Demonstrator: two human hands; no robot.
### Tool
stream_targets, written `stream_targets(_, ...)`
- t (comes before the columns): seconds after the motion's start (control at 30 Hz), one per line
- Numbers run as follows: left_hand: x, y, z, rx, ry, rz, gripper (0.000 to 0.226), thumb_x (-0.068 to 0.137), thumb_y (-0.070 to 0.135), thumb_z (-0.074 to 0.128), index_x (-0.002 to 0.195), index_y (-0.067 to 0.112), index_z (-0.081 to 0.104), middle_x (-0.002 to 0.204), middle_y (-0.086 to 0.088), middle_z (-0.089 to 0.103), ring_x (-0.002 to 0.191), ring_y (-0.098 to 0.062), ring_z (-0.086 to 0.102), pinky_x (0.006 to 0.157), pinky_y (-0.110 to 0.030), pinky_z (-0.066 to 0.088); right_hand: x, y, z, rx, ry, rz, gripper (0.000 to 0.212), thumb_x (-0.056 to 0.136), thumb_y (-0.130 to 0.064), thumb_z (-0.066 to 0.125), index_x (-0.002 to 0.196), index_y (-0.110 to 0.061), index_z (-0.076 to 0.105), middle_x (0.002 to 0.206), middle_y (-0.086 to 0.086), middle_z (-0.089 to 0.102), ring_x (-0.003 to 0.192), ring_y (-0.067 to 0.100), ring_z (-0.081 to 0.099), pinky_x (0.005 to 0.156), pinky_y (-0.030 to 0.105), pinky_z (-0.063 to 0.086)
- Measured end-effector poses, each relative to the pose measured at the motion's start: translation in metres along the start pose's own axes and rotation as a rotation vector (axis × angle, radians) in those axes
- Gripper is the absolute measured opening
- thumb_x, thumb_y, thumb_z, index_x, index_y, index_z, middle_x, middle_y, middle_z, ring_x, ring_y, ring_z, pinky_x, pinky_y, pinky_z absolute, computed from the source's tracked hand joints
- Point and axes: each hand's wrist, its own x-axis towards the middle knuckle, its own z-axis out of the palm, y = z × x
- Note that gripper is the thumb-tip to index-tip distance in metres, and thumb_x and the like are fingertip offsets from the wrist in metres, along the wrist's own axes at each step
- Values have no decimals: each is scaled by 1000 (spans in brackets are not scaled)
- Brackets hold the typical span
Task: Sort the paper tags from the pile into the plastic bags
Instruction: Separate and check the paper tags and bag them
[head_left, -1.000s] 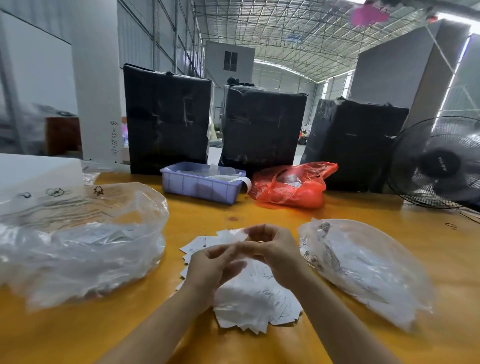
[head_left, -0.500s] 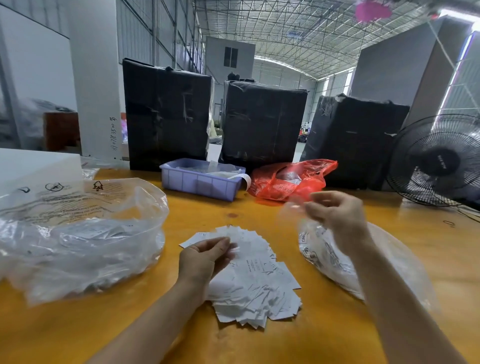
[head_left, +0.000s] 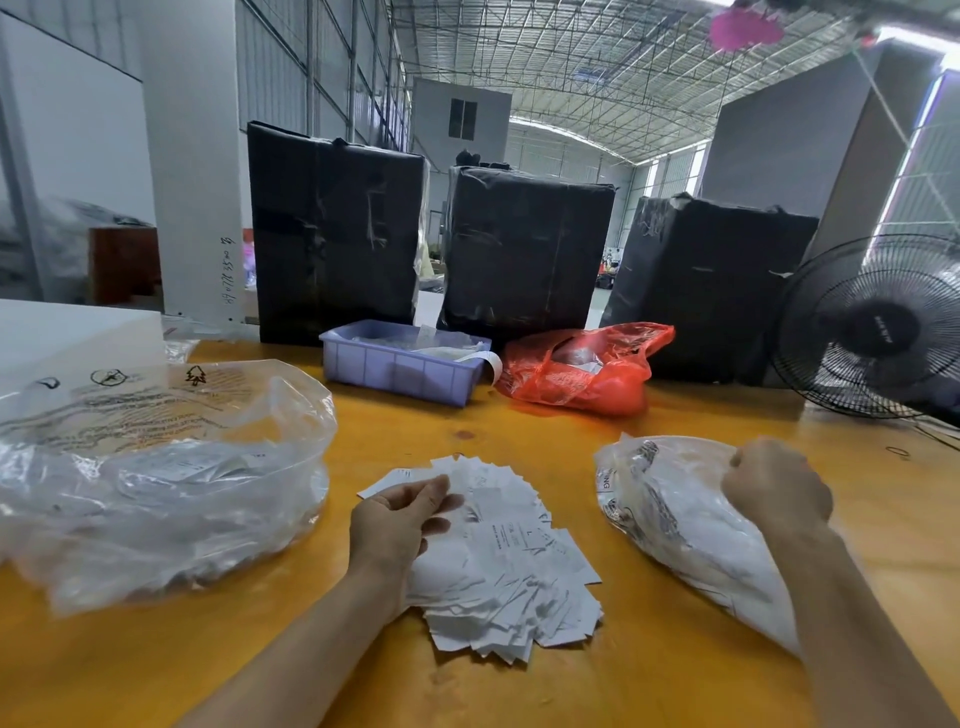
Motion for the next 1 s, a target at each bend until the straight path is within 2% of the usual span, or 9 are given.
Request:
stream_targets(0.07,0,0,0,-11,10,11,12,80,20,72,85,10,69,73,-8,74,40,-6,50,43,-19,34,-11,-27,-18,171,263,-136,20,84,0,53,93,-7,69,92,22,67,86,38,62,70,34,44)
stream_targets(0.13,0,1,0,-19,-17,32,8,84,16,68,88,10,69,70,-10,73,39,-6,46,39,-16,34,-31,-58,-25,408,283,-420,20,84,3,56,96,-2,71,92,18,71,82,30,64,71,29,48)
stream_targets(0.27,-2,-2,0,93,-86,50,18,92,-2,54,101,9,65,74,-5,73,53,-9,54,52,-19,42,-73,-101,13,431,-306,-732,25,86,4,59,107,-4,69,102,11,70,91,21,65,83,31,52)
stream_targets(0.33,-2,-3,1,151,-116,61,24,91,-7,52,106,9,60,76,-3,73,58,-11,55,55,-19,44,-81,-104,42,265,-426,-776,33,88,2,57,119,-9,64,114,8,67,103,20,61,90,30,49)
stream_targets(0.47,-2,-3,2,203,-131,132,20,84,-2,65,101,7,60,72,-4,74,57,-9,61,55,-15,50,-80,-100,65,211,-420,-788,47,86,-1,62,130,-14,56,129,2,59,115,16,54,83,11,38)
stream_targets(0.53,-2,-3,3,129,-124,96,18,81,-3,68,97,3,63,78,-12,73,62,-15,65,57,-17,53,-77,-98,68,229,-411,-798,48,84,0,65,129,-14,57,121,3,61,99,14,57,68,2,37)
stream_targets(0.73,-4,2,4,-77,-104,-40,10,74,-1,73,80,0,64,64,-9,67,53,-16,65,52,-19,53,-76,-95,70,257,-373,-787,15,82,-14,72,97,-13,71,97,5,60,91,18,53,74,24,42)
stream_targets(0.9,-2,3,3,-16,-56,-10,19,65,17,81,73,11,64,47,12,51,52,-10,40,50,-25,31,-72,-94,64,412,-310,-686,6,82,-13,72,82,-8,70,82,0,60,78,15,53,67,23,41)
stream_targets(1.0,-2,6,2,-140,-63,-47,21,60,19,79,74,12,66,52,7,56,44,-6,40,42,-17,34,-72,-96,54,616,-280,-593,10,85,-6,66,92,-13,64,74,4,66,62,15,58,57,20,45)
